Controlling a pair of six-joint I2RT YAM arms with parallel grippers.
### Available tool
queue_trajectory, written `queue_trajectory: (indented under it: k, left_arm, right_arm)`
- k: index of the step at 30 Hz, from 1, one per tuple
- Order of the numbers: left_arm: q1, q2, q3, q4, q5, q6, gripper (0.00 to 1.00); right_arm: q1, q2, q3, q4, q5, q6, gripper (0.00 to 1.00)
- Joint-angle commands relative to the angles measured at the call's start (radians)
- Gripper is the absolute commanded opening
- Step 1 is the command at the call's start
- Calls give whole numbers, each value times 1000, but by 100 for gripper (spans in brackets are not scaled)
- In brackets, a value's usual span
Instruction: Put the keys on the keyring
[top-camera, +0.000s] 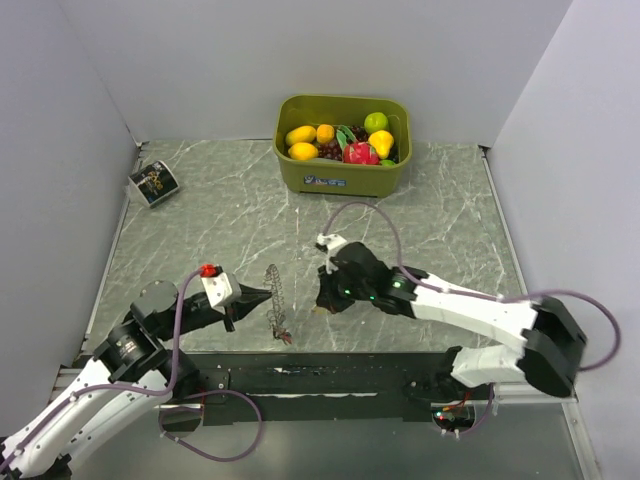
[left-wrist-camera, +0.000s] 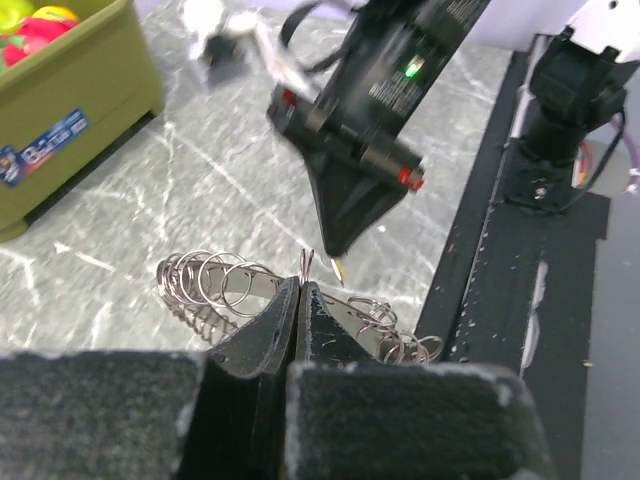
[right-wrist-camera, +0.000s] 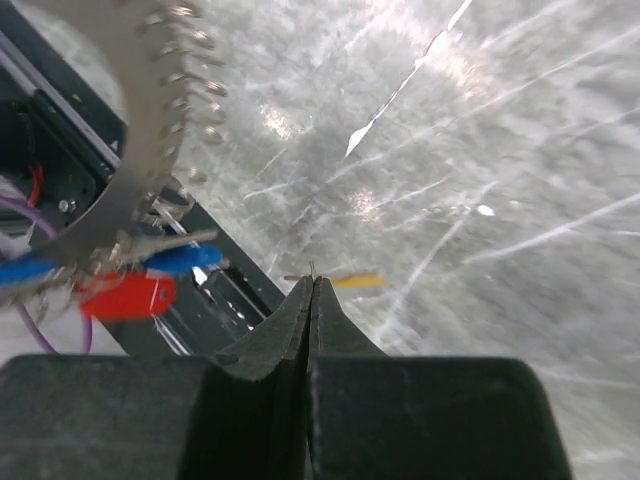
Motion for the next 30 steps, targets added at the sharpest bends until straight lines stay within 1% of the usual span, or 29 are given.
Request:
queue_trajectory:
  k: [1,2,7,10,12,13,16,21,25,30]
  left_arm:
    - [2,17,14,152,83,-33,1]
    - [3,18,12,165,83,-33,1]
    - [3,43,-23,244,111,-56,1]
    - [2,64,-49,316,135,-64,1]
    - [2,73,-64,356,155,-65,1]
    - [2,79,-78,370,161,-99,1]
    - [0,78,-100,415,193,-102,1]
    - [-2,79,-112,459,268,-96,1]
    - [-9,81,-112,479,307,-91,1]
    - [-38,93,-106,467,309,-82,1]
  right_arm:
    - [-1,-186,-74,81,84,-123,0]
    - [-1,-260,-114,112,98,-137,0]
    - [-4,-481,-180,147,89,-248,0]
    - [-4,-548,-199,146,45,-322,0]
    - [-5,-571,-194,130,9,-348,0]
    - [-5,-591,-194,123,-5,-368,0]
    - [-4,-638,-209,142,-40,-390,0]
    - [-4,-671,-217,164,-136,-411,0]
    - [-4,-626,-191,159,-253,-416,0]
    - [-4,-582,-166,173,-322,-416,0]
